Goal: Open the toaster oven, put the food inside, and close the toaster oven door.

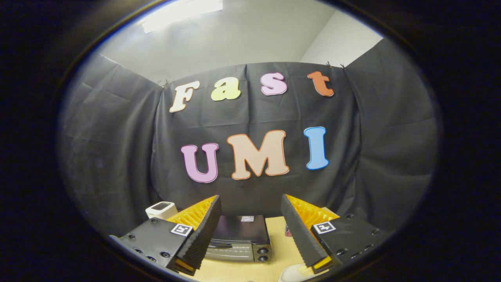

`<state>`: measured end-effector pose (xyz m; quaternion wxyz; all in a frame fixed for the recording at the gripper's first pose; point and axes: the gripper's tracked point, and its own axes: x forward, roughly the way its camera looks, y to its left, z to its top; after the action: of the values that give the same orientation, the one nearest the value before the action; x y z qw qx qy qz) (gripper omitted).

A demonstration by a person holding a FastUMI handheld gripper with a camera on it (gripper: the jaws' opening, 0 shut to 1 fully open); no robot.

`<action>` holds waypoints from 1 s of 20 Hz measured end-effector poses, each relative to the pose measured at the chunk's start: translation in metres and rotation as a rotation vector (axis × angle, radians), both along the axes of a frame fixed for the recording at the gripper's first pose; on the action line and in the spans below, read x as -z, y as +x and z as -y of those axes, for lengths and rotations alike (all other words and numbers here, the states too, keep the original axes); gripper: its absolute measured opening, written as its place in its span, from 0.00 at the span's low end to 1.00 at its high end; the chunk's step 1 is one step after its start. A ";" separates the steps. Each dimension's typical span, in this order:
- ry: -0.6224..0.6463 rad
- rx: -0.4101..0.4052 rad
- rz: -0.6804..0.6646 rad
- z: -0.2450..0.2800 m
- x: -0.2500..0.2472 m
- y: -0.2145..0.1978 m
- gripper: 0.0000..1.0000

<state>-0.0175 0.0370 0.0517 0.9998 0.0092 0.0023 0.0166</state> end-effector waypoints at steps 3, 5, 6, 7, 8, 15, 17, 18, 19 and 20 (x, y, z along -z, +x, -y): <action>0.000 -0.009 -0.007 -0.005 0.004 0.003 0.96; 0.000 -0.015 -0.010 -0.009 0.007 0.003 0.96; 0.001 -0.018 -0.012 -0.010 0.008 0.005 0.96; 0.003 -0.020 -0.014 -0.012 0.010 0.005 0.96; 0.005 -0.023 -0.016 -0.014 0.013 0.006 0.96; 0.035 -0.051 -0.044 -0.031 0.043 0.016 0.96; 0.049 -0.066 -0.063 -0.039 0.058 0.021 0.96; 0.054 -0.074 -0.072 -0.043 0.067 0.024 0.96; 0.058 -0.081 -0.080 -0.047 0.074 0.028 0.96; 0.062 -0.090 -0.087 -0.052 0.082 0.032 0.96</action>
<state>0.0142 0.0892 -0.0303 0.9962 0.0410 0.0457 0.0614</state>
